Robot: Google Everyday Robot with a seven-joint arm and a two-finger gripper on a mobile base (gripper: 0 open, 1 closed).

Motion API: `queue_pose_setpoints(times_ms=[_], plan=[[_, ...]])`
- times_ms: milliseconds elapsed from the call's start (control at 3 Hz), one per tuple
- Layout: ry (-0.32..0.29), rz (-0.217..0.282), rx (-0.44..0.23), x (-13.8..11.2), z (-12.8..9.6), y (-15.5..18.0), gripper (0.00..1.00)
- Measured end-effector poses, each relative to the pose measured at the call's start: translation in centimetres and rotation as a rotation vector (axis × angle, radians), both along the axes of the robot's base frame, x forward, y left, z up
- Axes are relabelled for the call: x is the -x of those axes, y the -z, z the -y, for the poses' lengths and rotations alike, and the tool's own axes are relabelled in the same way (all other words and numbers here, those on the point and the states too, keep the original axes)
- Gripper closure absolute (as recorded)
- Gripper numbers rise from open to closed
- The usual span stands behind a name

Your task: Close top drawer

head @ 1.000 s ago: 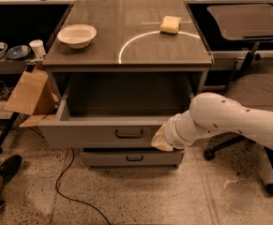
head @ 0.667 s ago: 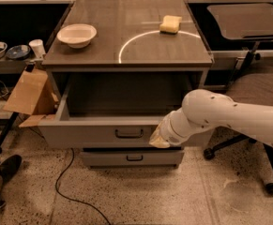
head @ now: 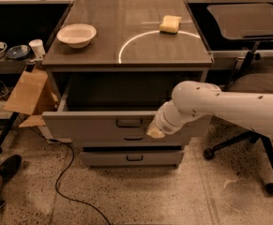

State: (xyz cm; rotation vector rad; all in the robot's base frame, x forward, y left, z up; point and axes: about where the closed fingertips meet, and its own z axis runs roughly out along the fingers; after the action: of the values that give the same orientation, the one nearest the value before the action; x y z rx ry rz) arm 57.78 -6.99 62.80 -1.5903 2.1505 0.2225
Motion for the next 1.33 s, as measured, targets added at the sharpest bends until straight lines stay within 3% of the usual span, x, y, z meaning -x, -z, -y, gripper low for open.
queue_pose_setpoints(times_ms=[333,1333], plan=[[-0.004,0.014,0.005,-1.4,-0.8,-0.4,1.0],[-0.045,0.024,0.021,-4.6,-3.3,0.0,0.35]])
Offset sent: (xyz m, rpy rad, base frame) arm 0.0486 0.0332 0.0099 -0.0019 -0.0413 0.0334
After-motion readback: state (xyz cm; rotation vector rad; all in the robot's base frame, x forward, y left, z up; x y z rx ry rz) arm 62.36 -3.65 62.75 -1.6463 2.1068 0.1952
